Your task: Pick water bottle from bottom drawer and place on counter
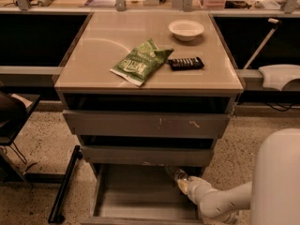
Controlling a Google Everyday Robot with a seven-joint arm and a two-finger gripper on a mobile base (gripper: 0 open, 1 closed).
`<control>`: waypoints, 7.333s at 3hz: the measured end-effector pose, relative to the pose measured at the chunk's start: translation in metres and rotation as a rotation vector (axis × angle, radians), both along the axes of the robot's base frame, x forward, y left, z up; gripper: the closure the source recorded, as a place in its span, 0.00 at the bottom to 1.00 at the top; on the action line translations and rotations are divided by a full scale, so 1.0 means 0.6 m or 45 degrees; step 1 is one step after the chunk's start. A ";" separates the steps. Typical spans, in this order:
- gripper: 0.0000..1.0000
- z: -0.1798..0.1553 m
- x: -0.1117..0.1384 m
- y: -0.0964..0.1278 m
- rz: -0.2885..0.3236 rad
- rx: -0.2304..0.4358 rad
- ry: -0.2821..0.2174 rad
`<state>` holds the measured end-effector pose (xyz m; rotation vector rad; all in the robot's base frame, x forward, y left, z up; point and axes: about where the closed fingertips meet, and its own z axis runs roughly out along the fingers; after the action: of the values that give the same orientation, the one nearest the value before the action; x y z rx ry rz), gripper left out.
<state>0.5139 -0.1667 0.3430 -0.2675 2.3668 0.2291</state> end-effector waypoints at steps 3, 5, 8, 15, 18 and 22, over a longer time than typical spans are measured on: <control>1.00 0.106 -0.113 -0.065 0.099 -0.119 0.122; 1.00 0.282 -0.227 -0.025 0.218 -0.374 -0.027; 1.00 0.296 -0.210 0.030 0.357 -0.487 0.033; 1.00 0.650 -0.316 0.135 0.419 -0.855 -0.429; 1.00 0.673 -0.210 0.164 0.515 -0.874 -0.485; 1.00 0.893 -0.055 0.062 0.239 -0.991 -0.734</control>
Offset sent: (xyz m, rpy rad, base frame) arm -0.0858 -0.0658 0.0769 -0.0361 0.1777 0.0908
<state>0.4807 -0.1295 0.8789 -0.8017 1.7514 -0.6233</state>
